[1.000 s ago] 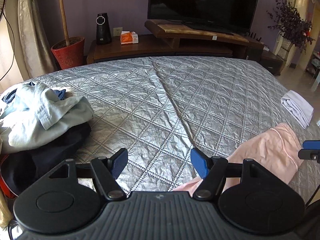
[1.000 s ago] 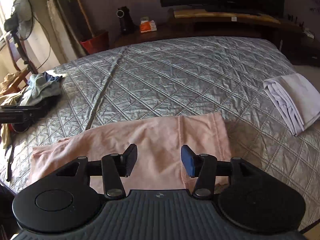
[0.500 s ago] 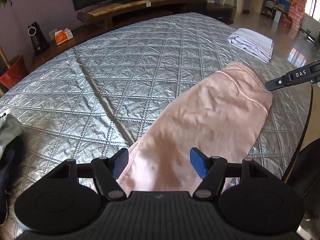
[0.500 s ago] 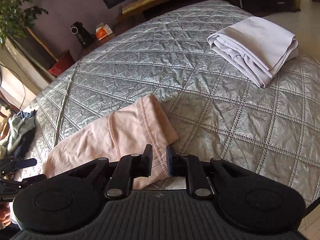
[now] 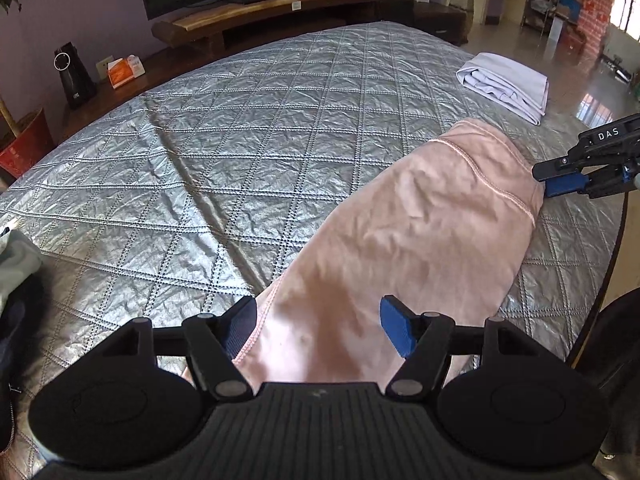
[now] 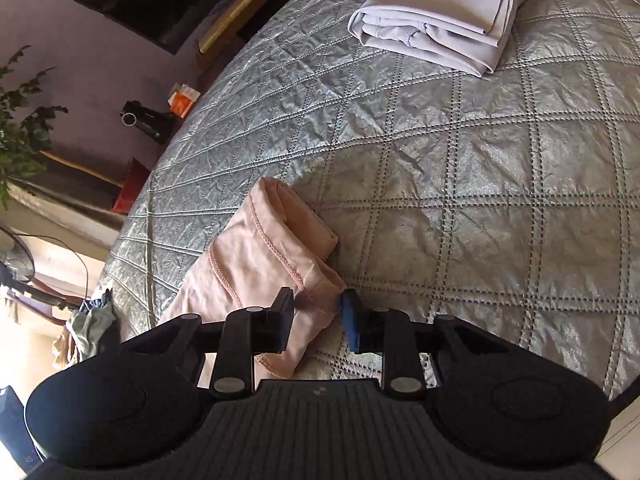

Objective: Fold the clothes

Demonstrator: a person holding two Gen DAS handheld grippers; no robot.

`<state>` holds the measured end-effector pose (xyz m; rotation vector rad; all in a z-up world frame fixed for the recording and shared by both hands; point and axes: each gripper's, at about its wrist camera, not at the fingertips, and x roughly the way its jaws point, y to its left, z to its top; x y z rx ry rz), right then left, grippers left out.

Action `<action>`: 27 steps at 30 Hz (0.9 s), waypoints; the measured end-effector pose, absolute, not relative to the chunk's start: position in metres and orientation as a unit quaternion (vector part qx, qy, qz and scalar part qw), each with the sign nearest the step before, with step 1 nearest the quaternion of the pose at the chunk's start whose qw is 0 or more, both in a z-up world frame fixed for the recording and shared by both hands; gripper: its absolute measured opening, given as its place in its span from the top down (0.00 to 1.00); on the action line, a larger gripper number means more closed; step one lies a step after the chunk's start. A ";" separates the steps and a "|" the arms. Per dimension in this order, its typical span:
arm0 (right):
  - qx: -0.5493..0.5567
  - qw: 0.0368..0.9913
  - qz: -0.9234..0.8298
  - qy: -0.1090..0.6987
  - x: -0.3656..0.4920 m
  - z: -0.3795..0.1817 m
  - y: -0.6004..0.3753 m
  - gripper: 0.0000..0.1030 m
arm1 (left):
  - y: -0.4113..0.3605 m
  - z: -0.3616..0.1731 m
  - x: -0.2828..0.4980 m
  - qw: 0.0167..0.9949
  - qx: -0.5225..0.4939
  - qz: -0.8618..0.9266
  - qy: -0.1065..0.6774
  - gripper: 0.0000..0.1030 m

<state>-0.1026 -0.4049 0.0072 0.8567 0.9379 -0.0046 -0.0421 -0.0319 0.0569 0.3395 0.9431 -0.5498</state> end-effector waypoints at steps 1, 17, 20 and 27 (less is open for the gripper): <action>0.397 0.809 0.000 0.434 -0.101 0.009 -0.404 0.82 | -0.031 0.055 -0.041 0.841 0.163 -0.254 0.449 0.37; 0.383 0.854 0.061 0.348 -0.055 0.057 -0.384 0.90 | -0.020 0.048 -0.031 0.847 0.178 -0.195 0.461 0.38; 0.366 0.844 0.030 0.391 -0.055 0.030 -0.385 0.90 | -0.019 0.052 -0.031 0.854 0.187 -0.185 0.450 0.38; 0.319 0.842 0.010 0.435 -0.063 0.009 -0.376 0.89 | -0.035 0.058 -0.044 0.850 0.195 -0.237 0.429 0.37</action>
